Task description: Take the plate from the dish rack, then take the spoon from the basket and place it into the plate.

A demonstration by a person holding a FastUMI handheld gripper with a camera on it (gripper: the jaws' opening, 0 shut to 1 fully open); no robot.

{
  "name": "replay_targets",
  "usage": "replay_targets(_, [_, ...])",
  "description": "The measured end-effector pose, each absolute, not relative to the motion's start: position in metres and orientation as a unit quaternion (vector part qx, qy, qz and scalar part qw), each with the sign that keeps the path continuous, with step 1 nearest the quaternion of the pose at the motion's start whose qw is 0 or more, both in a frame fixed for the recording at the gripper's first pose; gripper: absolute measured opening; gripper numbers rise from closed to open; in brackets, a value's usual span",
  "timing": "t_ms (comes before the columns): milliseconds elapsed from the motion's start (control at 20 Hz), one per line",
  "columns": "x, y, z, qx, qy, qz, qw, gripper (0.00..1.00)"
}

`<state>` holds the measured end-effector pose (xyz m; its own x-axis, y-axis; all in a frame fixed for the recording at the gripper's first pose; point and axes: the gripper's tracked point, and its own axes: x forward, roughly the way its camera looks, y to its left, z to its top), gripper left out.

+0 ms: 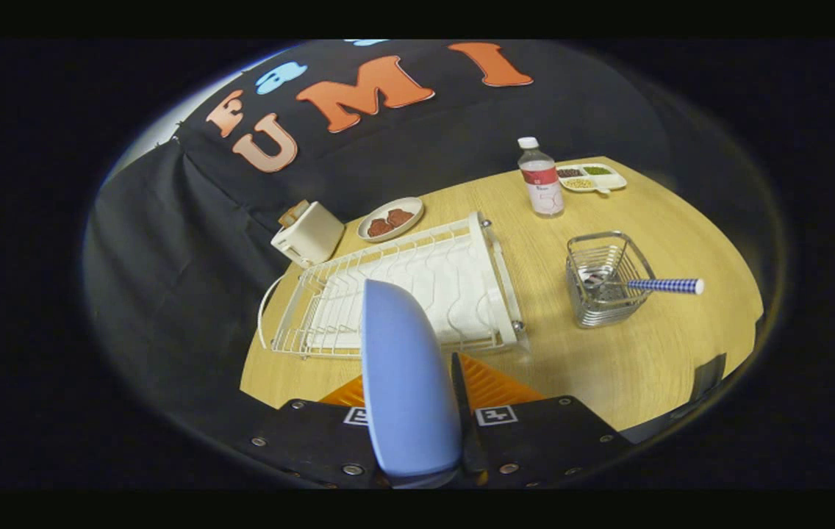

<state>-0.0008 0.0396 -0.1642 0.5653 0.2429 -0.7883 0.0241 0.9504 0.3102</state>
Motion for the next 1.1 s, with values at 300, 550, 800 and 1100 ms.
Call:
replay_targets(300, [-0.022, 0.037, -0.199, 0.185, 0.475, 0.064, 0.858, 0.34])
replay_targets(550, [-0.041, 0.037, -0.23, 0.212, 0.489, 0.063, 0.844, 0.34])
replay_targets(800, [-0.053, 0.036, -0.25, 0.242, 0.496, 0.055, 0.832, 0.33])
replay_targets(1100, [-0.052, 0.027, -0.257, 0.232, 0.486, 0.043, 0.842, 0.33])
